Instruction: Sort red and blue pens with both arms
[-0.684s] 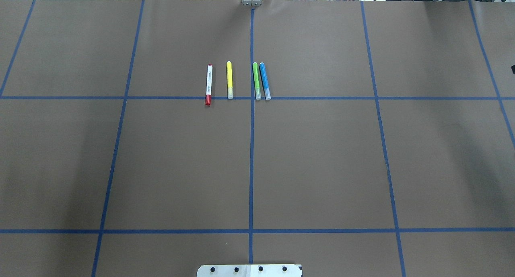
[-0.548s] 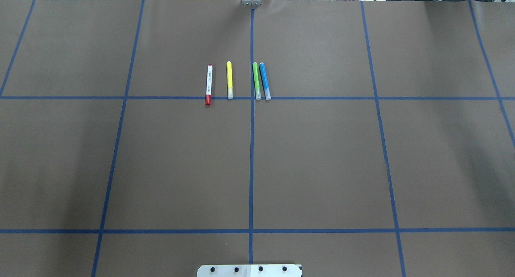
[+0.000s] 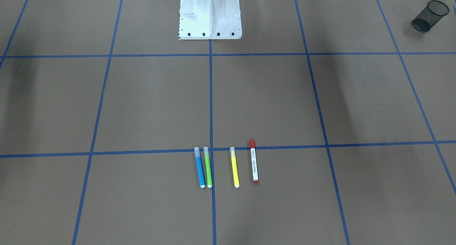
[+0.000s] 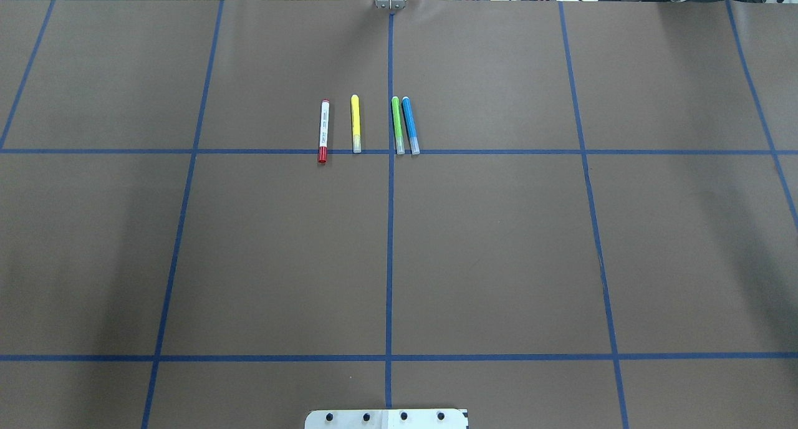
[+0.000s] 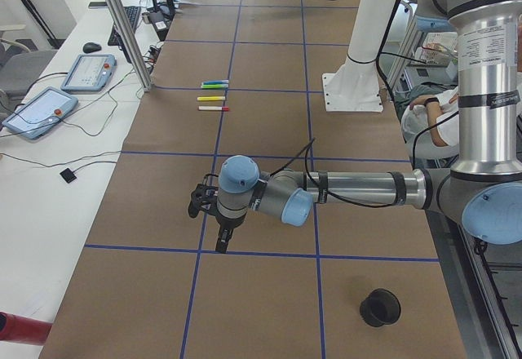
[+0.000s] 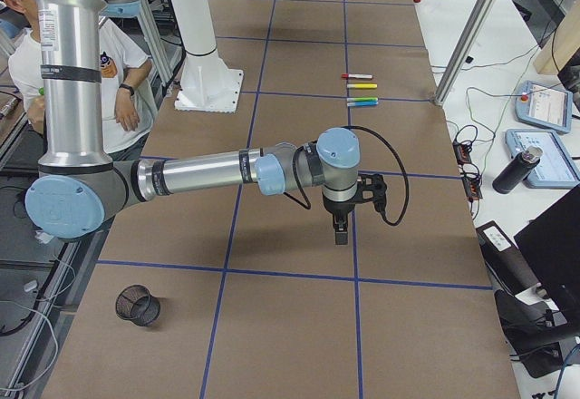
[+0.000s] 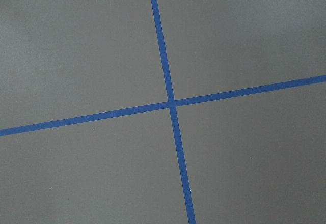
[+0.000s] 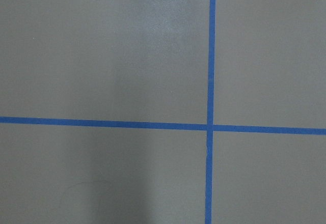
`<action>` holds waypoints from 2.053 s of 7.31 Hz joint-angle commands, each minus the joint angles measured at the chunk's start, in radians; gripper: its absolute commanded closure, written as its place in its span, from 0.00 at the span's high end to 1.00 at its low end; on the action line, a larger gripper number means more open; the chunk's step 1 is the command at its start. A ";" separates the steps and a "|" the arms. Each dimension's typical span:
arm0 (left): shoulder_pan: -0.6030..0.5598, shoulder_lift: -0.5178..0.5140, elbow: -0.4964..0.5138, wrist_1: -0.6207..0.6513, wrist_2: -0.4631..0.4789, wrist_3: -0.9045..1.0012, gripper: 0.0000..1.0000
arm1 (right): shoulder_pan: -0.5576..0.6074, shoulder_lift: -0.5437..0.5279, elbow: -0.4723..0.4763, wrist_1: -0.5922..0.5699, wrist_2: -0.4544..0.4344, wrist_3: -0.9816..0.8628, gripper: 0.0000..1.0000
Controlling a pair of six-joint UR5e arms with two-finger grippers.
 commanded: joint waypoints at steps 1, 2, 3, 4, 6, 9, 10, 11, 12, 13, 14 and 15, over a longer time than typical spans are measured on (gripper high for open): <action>0.000 0.004 0.002 0.000 0.001 0.003 1.00 | 0.001 -0.005 0.001 0.000 0.001 0.001 1.00; 0.000 0.009 -0.004 -0.002 0.002 0.006 1.00 | 0.001 -0.006 0.000 -0.001 0.001 0.003 1.00; 0.000 0.009 -0.003 -0.002 0.002 0.006 1.00 | 0.001 -0.008 0.000 -0.001 0.001 0.003 1.00; -0.002 0.010 0.000 -0.002 0.002 0.010 1.00 | 0.001 -0.008 0.000 -0.001 0.001 0.003 1.00; -0.002 0.010 0.002 0.001 0.005 0.007 1.00 | 0.001 -0.020 0.003 0.002 -0.004 -0.002 1.00; -0.002 0.009 -0.004 0.005 -0.001 0.000 1.00 | 0.001 -0.031 0.008 0.002 -0.005 -0.002 1.00; 0.000 -0.002 0.002 0.011 -0.001 0.000 1.00 | 0.001 -0.032 0.008 0.000 -0.004 0.003 1.00; 0.000 -0.002 -0.004 0.008 -0.001 0.000 1.00 | 0.001 -0.032 0.009 0.000 -0.004 0.007 1.00; -0.002 0.009 -0.018 0.000 -0.001 0.000 1.00 | -0.001 -0.032 0.005 0.000 -0.002 0.006 1.00; -0.002 0.009 -0.015 0.000 -0.001 0.001 1.00 | -0.002 -0.029 0.008 0.000 -0.002 0.007 1.00; 0.000 0.007 -0.008 0.000 0.002 0.001 1.00 | -0.002 -0.026 0.009 0.017 0.014 0.008 1.00; -0.003 0.012 -0.008 -0.002 -0.002 0.009 1.00 | -0.004 -0.029 0.000 0.058 0.060 0.008 1.00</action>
